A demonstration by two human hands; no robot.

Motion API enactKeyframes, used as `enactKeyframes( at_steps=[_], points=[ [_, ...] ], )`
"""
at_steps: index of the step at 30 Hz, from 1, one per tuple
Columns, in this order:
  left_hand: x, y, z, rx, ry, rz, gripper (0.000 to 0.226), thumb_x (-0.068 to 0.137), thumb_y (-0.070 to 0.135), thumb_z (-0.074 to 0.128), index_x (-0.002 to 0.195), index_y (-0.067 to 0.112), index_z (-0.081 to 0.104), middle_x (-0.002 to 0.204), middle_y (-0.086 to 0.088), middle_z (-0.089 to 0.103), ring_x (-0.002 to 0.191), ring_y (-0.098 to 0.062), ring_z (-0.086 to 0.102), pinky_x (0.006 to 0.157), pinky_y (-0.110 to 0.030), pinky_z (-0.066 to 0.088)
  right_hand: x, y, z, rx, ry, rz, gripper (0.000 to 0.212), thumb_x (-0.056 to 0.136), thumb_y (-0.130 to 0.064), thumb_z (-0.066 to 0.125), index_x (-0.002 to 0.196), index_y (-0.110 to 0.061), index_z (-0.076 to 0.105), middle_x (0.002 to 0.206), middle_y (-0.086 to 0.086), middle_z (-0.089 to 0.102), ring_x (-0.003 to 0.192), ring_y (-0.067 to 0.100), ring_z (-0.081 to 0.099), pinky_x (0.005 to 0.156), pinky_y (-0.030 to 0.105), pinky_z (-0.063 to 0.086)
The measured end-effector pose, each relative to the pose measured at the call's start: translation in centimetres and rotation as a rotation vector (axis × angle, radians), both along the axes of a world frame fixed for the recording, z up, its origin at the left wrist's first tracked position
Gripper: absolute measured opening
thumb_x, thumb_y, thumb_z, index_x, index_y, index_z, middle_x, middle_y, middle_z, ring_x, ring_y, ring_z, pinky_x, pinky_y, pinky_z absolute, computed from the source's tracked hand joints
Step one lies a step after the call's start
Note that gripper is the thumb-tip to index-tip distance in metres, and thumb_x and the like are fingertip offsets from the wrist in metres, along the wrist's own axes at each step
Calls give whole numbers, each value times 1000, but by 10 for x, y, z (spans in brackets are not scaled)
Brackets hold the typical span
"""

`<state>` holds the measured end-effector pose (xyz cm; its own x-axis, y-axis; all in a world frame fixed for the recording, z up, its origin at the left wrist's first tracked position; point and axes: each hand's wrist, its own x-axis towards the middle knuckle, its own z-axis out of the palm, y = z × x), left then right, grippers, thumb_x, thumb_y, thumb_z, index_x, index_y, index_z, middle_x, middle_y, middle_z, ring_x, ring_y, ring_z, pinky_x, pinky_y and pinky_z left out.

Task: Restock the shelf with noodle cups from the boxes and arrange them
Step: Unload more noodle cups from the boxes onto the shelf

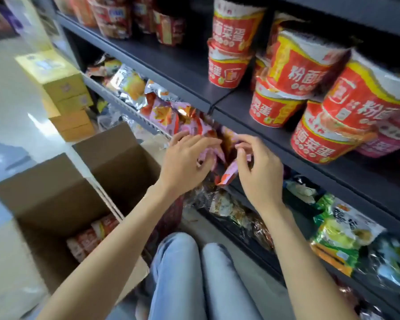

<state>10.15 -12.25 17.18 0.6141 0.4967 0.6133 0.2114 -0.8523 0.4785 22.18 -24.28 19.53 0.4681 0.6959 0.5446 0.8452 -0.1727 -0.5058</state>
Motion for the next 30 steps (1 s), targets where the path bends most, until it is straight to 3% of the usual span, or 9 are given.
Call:
enactKeyframes(
  at_steps=[2,4,8,10,13,18,20,23,30],
  points=[
    [-67,20,-27,128,71,197,23,86,20,53,98,21,72,87,10,72,81,-12,66,98,-33,39,-38,34,-18,-139,-98,184,17,91,-15,52,99,-15,67,83,-3,71,76,17,64,76,33,47],
    [-134,34,-54,97,168,355,21,85,24,54,94,22,74,81,8,73,77,-14,67,94,-33,40,-77,68,-38,-341,-167,382,19,90,-20,51,98,-17,67,87,-2,71,80,23,65,80,37,46],
    [-249,51,-121,-275,368,719,36,80,38,45,100,22,70,90,2,71,86,-26,64,82,-36,44,-148,130,-87,-715,-245,709,27,97,-27,45,119,-20,59,110,0,66,105,24,59,86,35,43],
    [-293,54,-158,-495,478,930,45,77,41,46,111,20,67,104,-5,66,101,-31,59,90,-42,42,-181,162,-116,-772,-288,815,27,97,-25,44,119,-19,59,113,3,64,107,26,58,87,37,46],
    [-337,62,-207,-749,618,1130,54,85,41,58,132,18,53,126,-14,56,123,-32,47,108,-51,26,-225,209,-171,-836,-328,914,31,95,-19,45,124,-18,56,118,4,61,109,27,55,88,39,47],
    [-352,92,-274,-952,604,1291,83,85,55,58,150,17,23,149,-13,34,135,-35,32,114,-55,11,-281,267,-278,-932,-437,965,42,91,-14,50,133,-18,48,130,7,52,120,30,44,97,41,39],
    [-352,105,-296,-969,601,1365,85,84,59,56,151,20,20,147,-13,35,134,-36,32,113,-56,12,-293,283,-327,-984,-470,961,48,89,-17,54,136,-19,45,137,10,46,128,33,37,107,47,32],
    [-351,116,-323,-945,547,1425,77,84,56,59,146,20,30,136,-11,39,128,-33,38,112,-55,17,-303,301,-393,-1105,-540,964,55,88,-20,56,140,-19,40,143,15,38,132,38,30,113,52,22],
    [-350,114,-351,-727,379,1424,43,89,11,58,130,10,47,110,-13,54,105,-34,53,95,-47,33,-312,320,-516,-1273,-494,896,80,88,-23,61,150,-9,14,153,18,22,139,38,24,113,49,20]
  ],
)
